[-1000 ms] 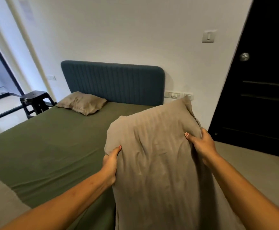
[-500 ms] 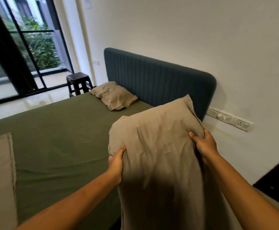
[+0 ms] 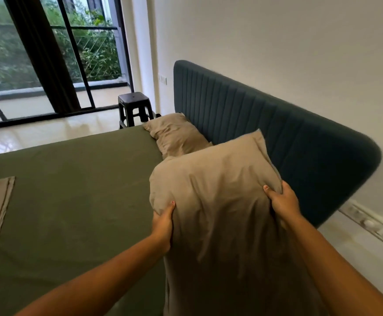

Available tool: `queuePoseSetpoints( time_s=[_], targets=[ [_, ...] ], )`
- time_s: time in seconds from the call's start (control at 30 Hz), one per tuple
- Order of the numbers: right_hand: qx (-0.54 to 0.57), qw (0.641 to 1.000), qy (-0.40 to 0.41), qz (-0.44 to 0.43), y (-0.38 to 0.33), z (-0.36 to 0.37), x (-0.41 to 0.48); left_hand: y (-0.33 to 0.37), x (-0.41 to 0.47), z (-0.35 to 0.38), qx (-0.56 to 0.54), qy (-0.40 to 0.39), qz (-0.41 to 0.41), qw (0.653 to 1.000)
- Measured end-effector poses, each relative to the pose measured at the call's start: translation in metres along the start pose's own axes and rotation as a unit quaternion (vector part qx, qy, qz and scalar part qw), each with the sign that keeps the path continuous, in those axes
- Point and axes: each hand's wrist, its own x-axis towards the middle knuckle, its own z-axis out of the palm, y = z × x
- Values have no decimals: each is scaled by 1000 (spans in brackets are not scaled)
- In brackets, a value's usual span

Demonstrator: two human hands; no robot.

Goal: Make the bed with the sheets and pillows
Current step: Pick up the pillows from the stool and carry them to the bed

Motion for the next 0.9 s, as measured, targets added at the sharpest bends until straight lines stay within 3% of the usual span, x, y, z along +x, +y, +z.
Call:
queuePoseSetpoints(
  time_s=[0.2, 0.5, 0.63, 0.9],
  targets=[
    [-4, 1000, 20, 7, -17, 6, 99, 12, 55, 74, 28, -39, -30, 998],
    [-123, 991, -11, -43, -35, 34, 262, 14, 117, 161, 62, -71, -133, 987],
    [-162, 986, -35, -34, -17, 51, 332, 11, 145, 194, 119, -47, -163, 978],
    [-199, 978, -63, -30, 33, 75, 439, -3, 214, 245, 223, 24, -107, 969]
  ],
)
